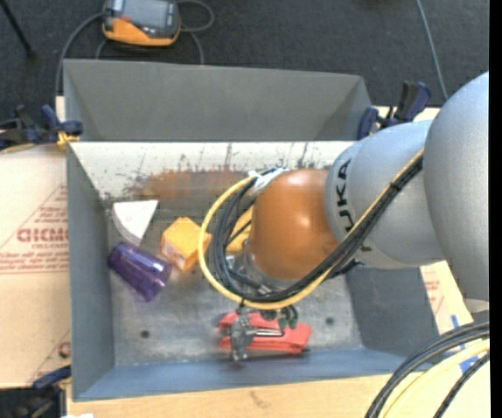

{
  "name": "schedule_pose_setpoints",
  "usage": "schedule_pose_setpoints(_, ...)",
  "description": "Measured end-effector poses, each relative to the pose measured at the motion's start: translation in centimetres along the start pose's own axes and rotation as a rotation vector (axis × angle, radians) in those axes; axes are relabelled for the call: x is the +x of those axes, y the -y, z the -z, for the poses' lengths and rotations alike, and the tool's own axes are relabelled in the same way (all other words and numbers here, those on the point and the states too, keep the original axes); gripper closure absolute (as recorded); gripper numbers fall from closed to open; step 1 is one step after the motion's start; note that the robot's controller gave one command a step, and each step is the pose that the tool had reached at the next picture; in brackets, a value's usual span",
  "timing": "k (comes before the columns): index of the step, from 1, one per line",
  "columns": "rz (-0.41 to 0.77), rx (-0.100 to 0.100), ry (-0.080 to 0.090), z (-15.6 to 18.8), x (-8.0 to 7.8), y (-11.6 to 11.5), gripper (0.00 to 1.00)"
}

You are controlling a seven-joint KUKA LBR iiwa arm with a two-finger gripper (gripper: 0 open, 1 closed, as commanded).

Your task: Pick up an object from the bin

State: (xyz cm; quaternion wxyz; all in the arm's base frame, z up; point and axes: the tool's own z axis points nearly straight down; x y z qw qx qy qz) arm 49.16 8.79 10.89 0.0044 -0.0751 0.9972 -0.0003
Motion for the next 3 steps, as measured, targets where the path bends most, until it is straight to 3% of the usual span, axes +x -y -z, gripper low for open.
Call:
schedule_pose_setpoints(1,0.402,-0.004,-0.005,-1.9,0.4,2.7,1.00)
schedule_pose_setpoints(2,0.401,-0.005,-0.006,-1.9,0.4,2.7,1.00)
schedule_pose_setpoints(3,0.375,-0.003,0.000,11.4,0.6,1.9,1.00)
